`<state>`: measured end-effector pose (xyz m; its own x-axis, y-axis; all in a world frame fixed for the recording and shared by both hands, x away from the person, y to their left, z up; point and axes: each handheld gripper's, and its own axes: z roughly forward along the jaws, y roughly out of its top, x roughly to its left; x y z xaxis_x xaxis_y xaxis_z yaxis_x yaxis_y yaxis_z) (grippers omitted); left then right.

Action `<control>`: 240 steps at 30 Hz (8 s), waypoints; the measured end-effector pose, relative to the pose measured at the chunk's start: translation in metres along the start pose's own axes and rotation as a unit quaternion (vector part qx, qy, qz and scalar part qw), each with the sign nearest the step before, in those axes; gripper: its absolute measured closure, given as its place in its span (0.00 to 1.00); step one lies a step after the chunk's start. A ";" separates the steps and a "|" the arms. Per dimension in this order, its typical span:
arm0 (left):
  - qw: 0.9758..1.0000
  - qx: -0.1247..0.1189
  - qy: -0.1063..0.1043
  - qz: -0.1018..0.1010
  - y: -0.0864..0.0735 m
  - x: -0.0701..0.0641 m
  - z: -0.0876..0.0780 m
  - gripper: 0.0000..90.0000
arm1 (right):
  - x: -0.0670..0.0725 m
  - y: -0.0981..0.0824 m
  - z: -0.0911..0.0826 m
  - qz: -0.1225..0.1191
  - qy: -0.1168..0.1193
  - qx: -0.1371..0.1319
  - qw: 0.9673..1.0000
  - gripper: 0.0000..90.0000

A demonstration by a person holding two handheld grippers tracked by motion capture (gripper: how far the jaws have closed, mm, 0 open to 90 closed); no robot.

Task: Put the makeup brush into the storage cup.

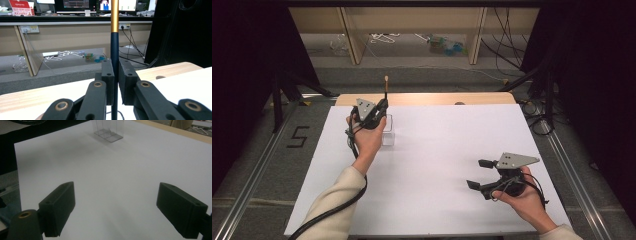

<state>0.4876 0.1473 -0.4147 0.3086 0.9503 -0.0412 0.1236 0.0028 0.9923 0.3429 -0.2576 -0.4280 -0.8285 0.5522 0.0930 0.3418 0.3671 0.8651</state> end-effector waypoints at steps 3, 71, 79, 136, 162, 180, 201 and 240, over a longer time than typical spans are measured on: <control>1.000 0.001 -0.001 -0.001 -0.001 0.000 0.000 0.92 | 0.000 0.000 0.000 0.001 0.001 -0.001 1.000 0.18; 1.000 0.028 0.003 0.000 -0.018 0.004 0.003 0.92 | 0.000 0.000 0.000 0.000 0.001 0.000 1.000 0.18; 1.000 0.030 0.003 -0.001 -0.019 0.005 0.003 0.92 | 0.000 0.000 0.000 -0.002 0.001 -0.001 1.000 0.18; 0.999 0.050 0.006 0.003 -0.032 0.005 -0.001 0.92 | 0.000 0.000 0.001 -0.003 0.000 -0.001 1.000 0.18; 0.998 0.057 0.007 -0.002 -0.037 0.004 0.000 0.92 | 0.000 0.000 0.000 -0.001 0.003 -0.001 1.000 0.18; 0.998 0.062 0.008 -0.004 -0.039 0.004 -0.001 0.92 | 0.000 0.000 0.001 -0.003 0.003 -0.001 1.000 0.18; 0.998 0.067 0.010 -0.009 -0.041 0.004 -0.001 0.92 | 0.000 0.000 0.001 -0.003 0.003 0.000 1.000 0.18; 0.998 0.016 -0.052 0.016 -0.013 -0.003 -0.014 0.19 | 0.000 0.000 -0.001 -0.002 0.001 -0.001 1.000 0.18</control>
<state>0.4719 0.1485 -0.4255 0.4080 0.9127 -0.0231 0.1423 -0.0386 0.9891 0.3428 -0.2581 -0.4278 -0.8302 0.5500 0.0909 0.3384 0.3677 0.8662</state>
